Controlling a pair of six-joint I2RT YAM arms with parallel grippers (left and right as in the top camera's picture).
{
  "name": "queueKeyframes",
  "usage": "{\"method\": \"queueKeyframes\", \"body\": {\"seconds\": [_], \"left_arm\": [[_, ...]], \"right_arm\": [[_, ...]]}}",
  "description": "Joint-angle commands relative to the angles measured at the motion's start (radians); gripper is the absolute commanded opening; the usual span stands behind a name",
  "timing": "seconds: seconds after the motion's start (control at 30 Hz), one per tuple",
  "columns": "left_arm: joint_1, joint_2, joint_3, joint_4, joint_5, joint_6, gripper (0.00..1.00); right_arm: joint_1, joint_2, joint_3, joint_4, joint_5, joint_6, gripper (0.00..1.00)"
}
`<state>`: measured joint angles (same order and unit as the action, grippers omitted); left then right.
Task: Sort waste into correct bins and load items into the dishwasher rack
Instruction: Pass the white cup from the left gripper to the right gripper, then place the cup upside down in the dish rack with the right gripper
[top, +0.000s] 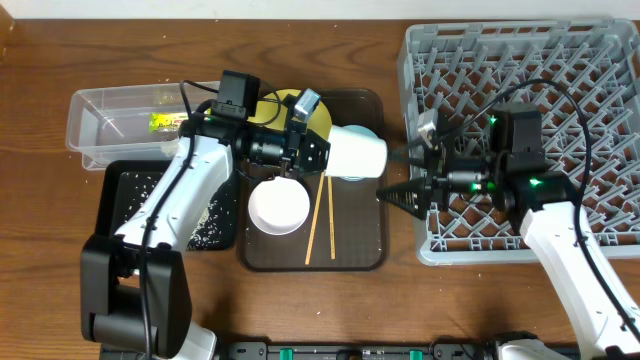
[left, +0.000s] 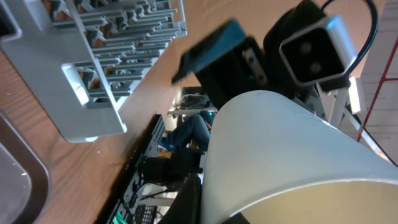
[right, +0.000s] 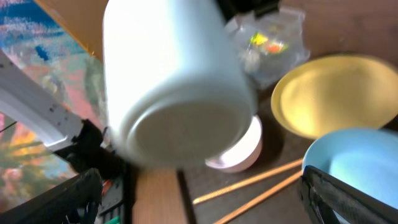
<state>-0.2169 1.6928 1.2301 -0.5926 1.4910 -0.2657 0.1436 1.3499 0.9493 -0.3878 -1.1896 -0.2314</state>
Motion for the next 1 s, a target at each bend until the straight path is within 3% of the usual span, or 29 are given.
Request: {"method": "queueKeyframes", "body": {"seconds": [0.0,0.5,0.63,0.73,0.87,0.93,0.97], "left_arm": [[-0.012,0.0,-0.002,0.004,0.035,0.002,0.06],[-0.016,0.0,-0.002,0.004,0.035,0.002,0.06],[-0.016,0.0,-0.002,0.004,0.035,0.002,0.06],[-0.016,0.0,-0.002,0.004,0.035,0.002,0.06],[-0.016,0.0,-0.002,0.004,0.035,0.002,0.06],[-0.016,0.0,-0.002,0.004,0.028,0.002,0.1],[-0.016,0.0,-0.002,0.004,0.007,0.002,0.17]], "right_arm": [[0.018,0.024,0.014,0.068,-0.057,0.069,0.99],[0.082,0.03,0.014,0.313,-0.124,0.149,0.82],[0.082,0.03,0.014,0.32,-0.124,0.149,0.74],[0.082,0.03,0.014,0.32,-0.124,0.149,0.58],[0.082,0.03,0.014,0.319,-0.124,0.149,0.55],[0.082,0.03,0.014,0.313,-0.124,0.157,0.52],[0.082,0.03,0.014,0.308,-0.124,0.162,0.49]]}}
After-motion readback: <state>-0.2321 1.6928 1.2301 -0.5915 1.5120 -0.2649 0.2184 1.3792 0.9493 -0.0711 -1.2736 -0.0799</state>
